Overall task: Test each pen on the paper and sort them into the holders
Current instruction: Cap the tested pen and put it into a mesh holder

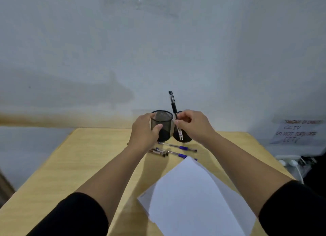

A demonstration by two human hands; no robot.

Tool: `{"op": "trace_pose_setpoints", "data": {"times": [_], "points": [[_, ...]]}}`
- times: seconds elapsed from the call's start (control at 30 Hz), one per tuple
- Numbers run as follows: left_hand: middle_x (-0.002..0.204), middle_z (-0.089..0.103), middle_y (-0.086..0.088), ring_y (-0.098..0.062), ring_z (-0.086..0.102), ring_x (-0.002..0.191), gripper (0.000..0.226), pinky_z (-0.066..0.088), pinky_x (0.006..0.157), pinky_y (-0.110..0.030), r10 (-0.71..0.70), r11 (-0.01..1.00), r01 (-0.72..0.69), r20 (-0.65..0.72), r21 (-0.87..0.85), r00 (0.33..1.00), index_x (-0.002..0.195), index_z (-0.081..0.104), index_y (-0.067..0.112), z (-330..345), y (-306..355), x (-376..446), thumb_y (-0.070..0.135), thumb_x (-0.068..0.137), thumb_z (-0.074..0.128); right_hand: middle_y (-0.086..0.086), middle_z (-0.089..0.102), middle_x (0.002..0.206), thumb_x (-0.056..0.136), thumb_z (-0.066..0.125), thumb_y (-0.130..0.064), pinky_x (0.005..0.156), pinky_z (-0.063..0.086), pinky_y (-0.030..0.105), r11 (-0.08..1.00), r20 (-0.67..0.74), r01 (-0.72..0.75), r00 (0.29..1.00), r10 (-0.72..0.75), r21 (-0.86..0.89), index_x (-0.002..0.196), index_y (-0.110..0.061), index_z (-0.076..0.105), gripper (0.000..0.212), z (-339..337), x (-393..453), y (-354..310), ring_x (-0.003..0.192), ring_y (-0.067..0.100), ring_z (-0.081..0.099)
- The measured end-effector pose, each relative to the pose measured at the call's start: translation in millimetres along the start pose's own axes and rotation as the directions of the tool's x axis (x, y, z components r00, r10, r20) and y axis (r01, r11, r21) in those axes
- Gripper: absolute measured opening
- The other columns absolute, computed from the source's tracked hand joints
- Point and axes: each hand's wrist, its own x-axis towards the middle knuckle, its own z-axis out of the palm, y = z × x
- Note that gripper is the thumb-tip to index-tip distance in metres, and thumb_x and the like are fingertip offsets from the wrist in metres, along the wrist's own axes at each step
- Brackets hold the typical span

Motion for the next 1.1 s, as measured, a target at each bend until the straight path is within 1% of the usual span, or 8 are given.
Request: {"op": "trace_pose_setpoints", "data": {"times": [0.13, 0.27, 0.5, 0.6, 0.7, 0.87, 1.0, 1.1], "points": [[0.136, 0.048, -0.010, -0.024, 0.040, 0.128, 0.051, 0.030, 0.105, -0.030, -0.058, 0.998, 0.057, 0.063, 0.024, 0.996, 0.131, 0.045, 0.011, 17, -7, 32, 0.031, 0.086, 0.059, -0.002, 0.064, 0.086, 0.084, 0.065, -0.021, 0.075, 0.042, 0.023, 0.998, -0.069, 0.063, 0.996, -0.064, -0.018, 0.097, -0.012, 0.068, 0.017, 0, 49, -8, 0.080, 0.013, 0.058], [0.140, 0.044, -0.011, -0.025, 0.037, 0.131, 0.058, 0.030, 0.105, -0.031, -0.097, 0.995, 0.095, 0.106, 0.027, 0.990, 0.133, 0.038, 0.006, 31, -16, 52, 0.037, 0.087, 0.057, -0.002, 0.063, 0.083, 0.082, 0.065, -0.020, 0.074, 0.040, 0.022, 0.997, -0.083, 0.061, 0.994, -0.064, -0.038, 0.093, -0.011, 0.067, 0.014, 11, 84, -4, 0.079, 0.012, 0.056], [0.116, 0.063, -0.001, -0.022, 0.056, 0.109, 0.044, 0.040, 0.085, -0.024, -0.058, 0.997, 0.063, 0.099, -0.048, 0.993, 0.123, 0.051, 0.021, 47, -36, 63, 0.037, 0.083, 0.062, -0.001, 0.063, 0.084, 0.083, 0.066, -0.021, 0.061, 0.037, 0.015, 0.991, 0.040, 0.044, 0.998, -0.040, -0.129, 0.097, -0.012, 0.068, 0.017, 40, 104, 23, 0.078, 0.009, 0.054], [0.115, 0.064, 0.002, -0.017, 0.055, 0.111, 0.045, 0.042, 0.088, -0.025, -0.067, 0.995, 0.074, 0.103, -0.070, 0.992, 0.123, 0.051, 0.022, 48, -39, 65, 0.037, 0.082, 0.063, 0.003, 0.069, 0.093, 0.085, 0.065, -0.023, 0.069, 0.038, 0.018, 0.985, 0.072, 0.034, 0.997, -0.022, -0.166, 0.101, -0.013, 0.069, 0.019, 47, 106, 29, 0.080, 0.009, 0.055], [0.105, 0.062, 0.002, -0.018, 0.054, 0.109, 0.036, 0.037, 0.082, -0.022, -0.069, 0.995, 0.076, 0.113, -0.061, 0.991, 0.113, 0.053, 0.019, 46, -38, 65, 0.035, 0.083, 0.063, 0.005, 0.071, 0.104, 0.087, 0.061, -0.024, 0.078, 0.040, 0.021, 0.977, 0.077, 0.034, 0.997, -0.018, -0.208, 0.109, -0.012, 0.068, 0.026, 49, 103, 30, 0.089, 0.013, 0.059], [0.141, 0.045, -0.010, -0.027, 0.035, 0.134, 0.063, 0.029, 0.108, -0.034, -0.135, 0.986, 0.116, 0.166, 0.119, 0.977, 0.138, 0.035, 0.011, 34, -47, 62, 0.040, 0.087, 0.056, 0.008, 0.060, 0.128, 0.091, 0.052, -0.025, 0.097, 0.042, 0.033, 0.947, 0.045, 0.103, 0.995, -0.094, -0.305, 0.127, -0.012, 0.056, 0.039, 52, 78, 22, 0.117, 0.024, 0.054], [0.136, 0.050, -0.007, -0.023, 0.040, 0.130, 0.048, 0.032, 0.104, -0.031, -0.092, 0.977, 0.053, 0.185, 0.205, 0.978, 0.131, 0.046, 0.014, 20, -68, 44, 0.035, 0.089, 0.055, 0.005, 0.057, 0.129, 0.091, 0.050, -0.022, 0.098, 0.038, 0.032, 0.924, 0.033, 0.232, 0.972, -0.233, -0.303, 0.129, -0.013, 0.054, 0.039, 67, 40, 21, 0.122, 0.020, 0.049], [0.125, 0.057, -0.005, -0.023, 0.051, 0.116, 0.034, 0.039, 0.097, -0.030, -0.055, 0.970, 0.006, 0.197, 0.243, 0.979, 0.119, 0.058, 0.016, 11, -86, 25, 0.030, 0.088, 0.056, 0.003, 0.059, 0.124, 0.091, 0.050, -0.022, 0.096, 0.041, 0.031, 0.910, 0.124, 0.280, 0.959, -0.254, -0.305, 0.127, -0.014, 0.056, 0.037, 87, 14, 28, 0.119, 0.018, 0.049]]}}
